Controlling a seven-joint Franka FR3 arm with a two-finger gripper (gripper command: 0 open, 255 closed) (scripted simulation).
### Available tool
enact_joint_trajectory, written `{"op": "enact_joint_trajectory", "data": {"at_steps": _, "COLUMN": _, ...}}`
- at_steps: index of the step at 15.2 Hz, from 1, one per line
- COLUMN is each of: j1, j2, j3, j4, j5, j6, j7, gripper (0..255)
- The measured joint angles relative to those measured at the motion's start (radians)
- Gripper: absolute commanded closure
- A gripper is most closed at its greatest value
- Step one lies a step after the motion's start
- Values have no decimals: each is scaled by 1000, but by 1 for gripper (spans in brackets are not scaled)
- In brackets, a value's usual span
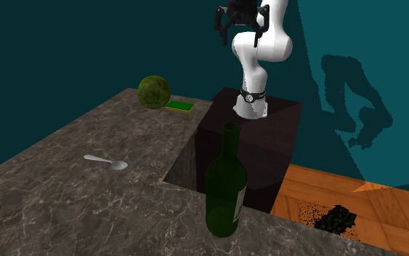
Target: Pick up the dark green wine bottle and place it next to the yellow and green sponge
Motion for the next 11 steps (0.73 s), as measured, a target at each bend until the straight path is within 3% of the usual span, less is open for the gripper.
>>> {"op": "enact_joint_trajectory", "data": {"at_steps": 3, "j1": 4, "j2": 44, "j3": 7, "j4": 19, "j5": 4, "j6": 26, "j7": 5, "gripper": 0}}
{"op": "enact_joint_trajectory", "data": {"at_steps": 11, "j1": 28, "j2": 358, "j3": 51, "j4": 228, "j5": 17, "j6": 134, "j7": 40, "gripper": 0}}
